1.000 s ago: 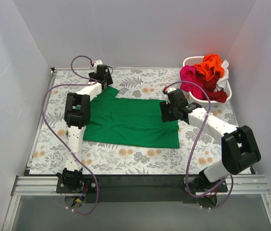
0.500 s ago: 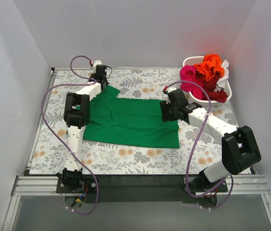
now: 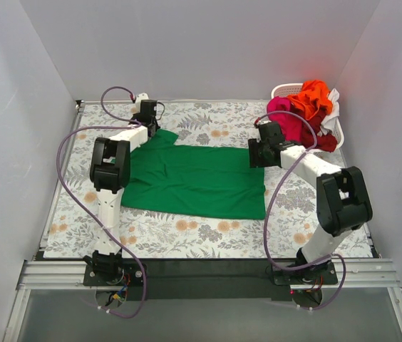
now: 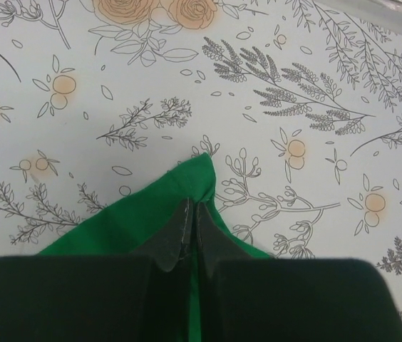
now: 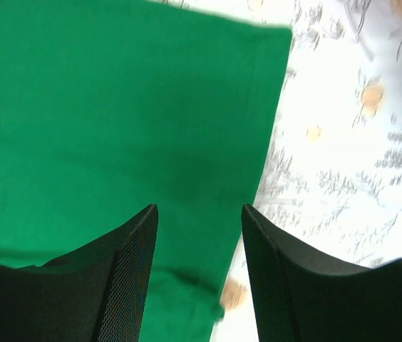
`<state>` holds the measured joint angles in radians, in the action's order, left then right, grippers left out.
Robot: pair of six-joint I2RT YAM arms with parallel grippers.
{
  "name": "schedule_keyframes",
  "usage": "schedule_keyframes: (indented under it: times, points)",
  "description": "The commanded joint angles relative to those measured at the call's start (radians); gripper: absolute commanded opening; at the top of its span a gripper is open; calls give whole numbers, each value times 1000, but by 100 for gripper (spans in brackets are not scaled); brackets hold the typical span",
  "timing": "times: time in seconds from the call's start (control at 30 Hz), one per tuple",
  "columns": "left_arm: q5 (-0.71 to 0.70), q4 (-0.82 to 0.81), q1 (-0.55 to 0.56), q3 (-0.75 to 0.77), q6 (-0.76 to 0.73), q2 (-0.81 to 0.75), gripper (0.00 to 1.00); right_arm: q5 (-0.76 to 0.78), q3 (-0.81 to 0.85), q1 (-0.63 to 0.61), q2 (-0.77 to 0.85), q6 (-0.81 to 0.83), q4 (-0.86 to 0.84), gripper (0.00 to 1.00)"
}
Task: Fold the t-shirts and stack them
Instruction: Fold the tshirt
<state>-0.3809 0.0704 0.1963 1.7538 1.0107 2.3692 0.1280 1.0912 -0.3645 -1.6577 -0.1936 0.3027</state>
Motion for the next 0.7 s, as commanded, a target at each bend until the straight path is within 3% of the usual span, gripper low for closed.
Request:
schedule_keyframes:
  times: [0.0, 0.23, 0.67]
  points:
    - [3, -18, -6, -17, 5, -122, 0, -11, 114, 19, -86, 31, -69, 46]
    - [0, -21, -12, -20, -9, -133, 0, 8, 275, 58, -253, 28, -70, 46]
    - [19, -23, -15, -37, -12, -165, 0, 94, 375, 75, -364, 52, -71, 46]
